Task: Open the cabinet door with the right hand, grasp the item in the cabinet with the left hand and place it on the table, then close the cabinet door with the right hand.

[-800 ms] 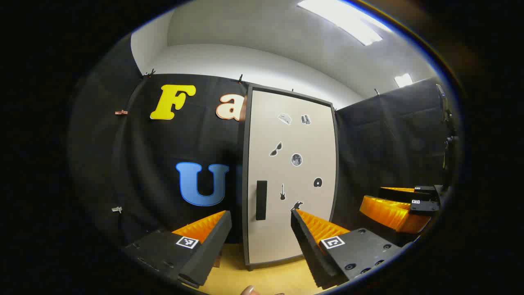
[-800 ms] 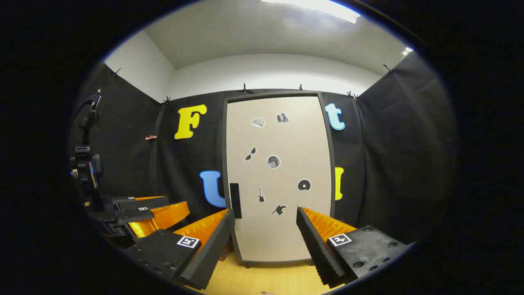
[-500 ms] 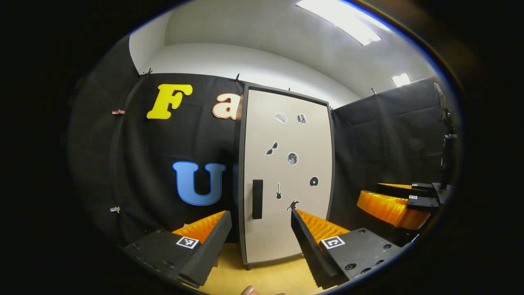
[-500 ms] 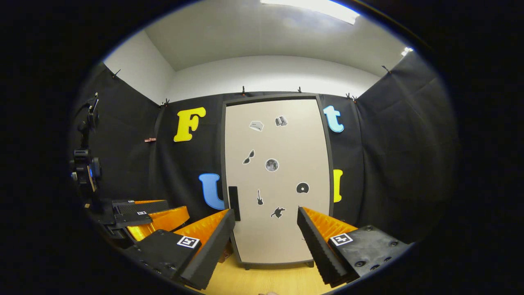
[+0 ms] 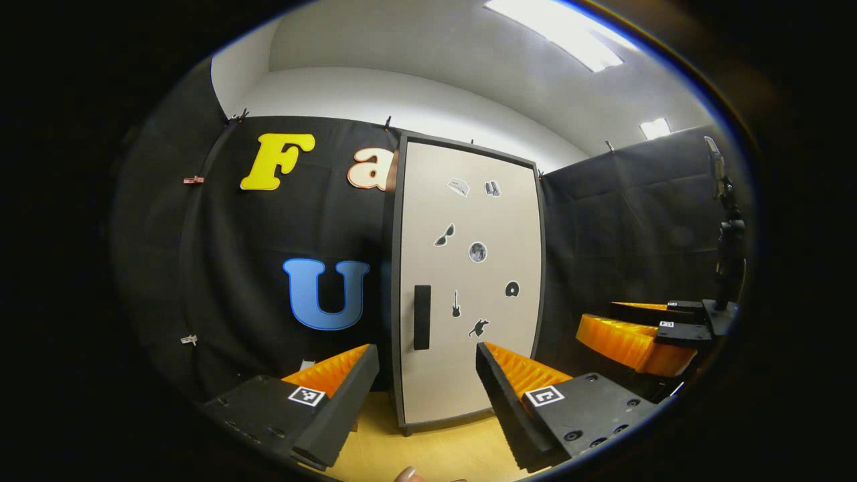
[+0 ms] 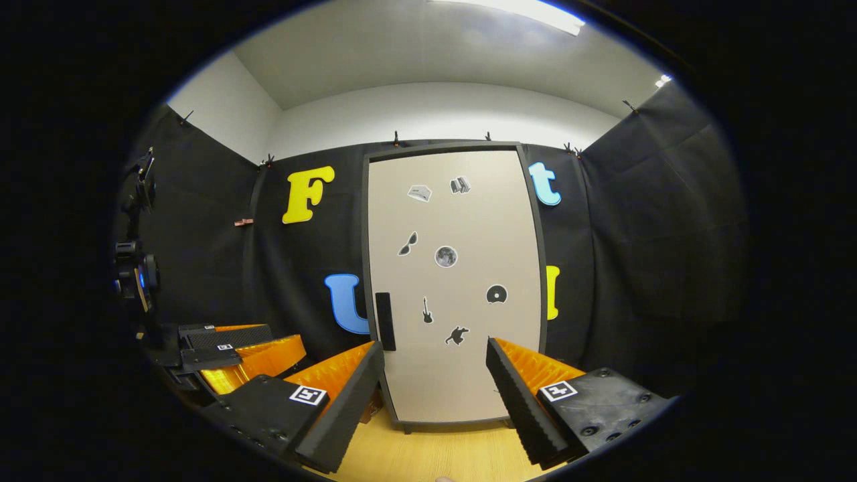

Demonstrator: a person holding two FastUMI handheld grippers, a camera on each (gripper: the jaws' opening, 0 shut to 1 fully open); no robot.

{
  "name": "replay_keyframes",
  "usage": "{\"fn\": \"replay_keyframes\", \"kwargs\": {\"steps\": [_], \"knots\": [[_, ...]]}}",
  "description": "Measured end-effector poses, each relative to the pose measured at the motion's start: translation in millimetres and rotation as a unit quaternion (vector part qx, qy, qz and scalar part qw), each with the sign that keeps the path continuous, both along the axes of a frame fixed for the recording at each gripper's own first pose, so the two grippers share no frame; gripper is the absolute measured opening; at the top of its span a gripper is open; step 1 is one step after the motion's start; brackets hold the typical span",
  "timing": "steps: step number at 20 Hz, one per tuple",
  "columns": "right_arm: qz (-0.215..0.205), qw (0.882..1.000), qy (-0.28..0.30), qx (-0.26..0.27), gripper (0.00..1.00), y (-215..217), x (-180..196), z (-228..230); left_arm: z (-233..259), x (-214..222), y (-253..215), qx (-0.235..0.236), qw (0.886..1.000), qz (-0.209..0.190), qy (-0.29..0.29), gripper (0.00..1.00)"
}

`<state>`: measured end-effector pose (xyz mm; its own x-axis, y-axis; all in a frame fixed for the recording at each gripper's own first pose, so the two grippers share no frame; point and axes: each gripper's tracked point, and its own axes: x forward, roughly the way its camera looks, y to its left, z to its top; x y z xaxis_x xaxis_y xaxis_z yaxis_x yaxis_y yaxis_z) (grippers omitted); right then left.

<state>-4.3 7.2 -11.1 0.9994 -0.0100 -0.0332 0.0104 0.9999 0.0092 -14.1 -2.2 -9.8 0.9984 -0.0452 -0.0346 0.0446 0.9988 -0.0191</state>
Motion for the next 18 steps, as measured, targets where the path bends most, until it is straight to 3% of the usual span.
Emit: {"fn": "replay_keyframes", "kwargs": {"steps": [18], "knots": [[-0.003,1.000,0.002,-0.011,0.99,38,-19,-1,7,-40,27,-0.011,1.000,-0.005,-0.014,0.93]]}}
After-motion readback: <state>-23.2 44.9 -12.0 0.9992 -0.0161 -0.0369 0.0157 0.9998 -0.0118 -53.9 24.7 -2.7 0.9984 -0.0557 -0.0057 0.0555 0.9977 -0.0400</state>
